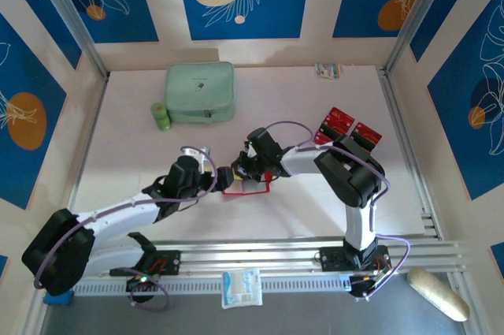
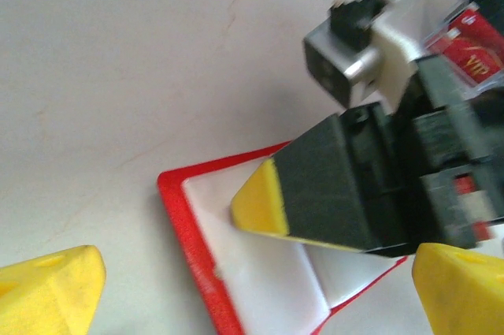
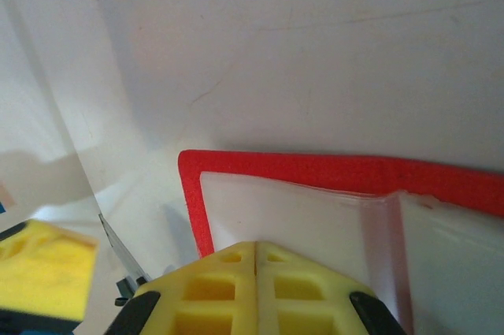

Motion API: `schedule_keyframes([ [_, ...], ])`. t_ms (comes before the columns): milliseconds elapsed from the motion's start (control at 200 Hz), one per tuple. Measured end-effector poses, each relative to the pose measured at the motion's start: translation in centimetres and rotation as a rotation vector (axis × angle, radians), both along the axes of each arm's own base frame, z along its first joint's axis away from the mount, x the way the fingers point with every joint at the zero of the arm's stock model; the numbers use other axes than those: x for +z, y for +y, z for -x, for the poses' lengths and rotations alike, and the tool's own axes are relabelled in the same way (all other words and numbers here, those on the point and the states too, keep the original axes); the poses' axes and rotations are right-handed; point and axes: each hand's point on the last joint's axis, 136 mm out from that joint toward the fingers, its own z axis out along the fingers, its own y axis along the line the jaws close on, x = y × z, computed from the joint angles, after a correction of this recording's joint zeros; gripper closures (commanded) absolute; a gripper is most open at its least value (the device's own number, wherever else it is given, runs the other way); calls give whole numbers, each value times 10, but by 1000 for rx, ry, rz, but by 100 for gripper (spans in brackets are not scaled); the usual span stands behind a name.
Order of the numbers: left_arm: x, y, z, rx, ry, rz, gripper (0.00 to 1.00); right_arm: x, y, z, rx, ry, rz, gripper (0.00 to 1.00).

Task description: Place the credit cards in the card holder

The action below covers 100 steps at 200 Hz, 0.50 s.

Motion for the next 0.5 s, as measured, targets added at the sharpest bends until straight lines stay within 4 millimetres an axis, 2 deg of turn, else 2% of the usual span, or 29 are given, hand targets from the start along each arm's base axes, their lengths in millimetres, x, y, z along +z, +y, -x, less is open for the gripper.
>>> schedule_keyframes([
  [175, -23, 5, 3, 1, 48, -69, 0, 12, -2, -6, -11, -21, -23, 100],
  [500, -55, 16, 9, -28, 118, -216, 0, 14, -3, -9, -15, -28, -32, 100],
])
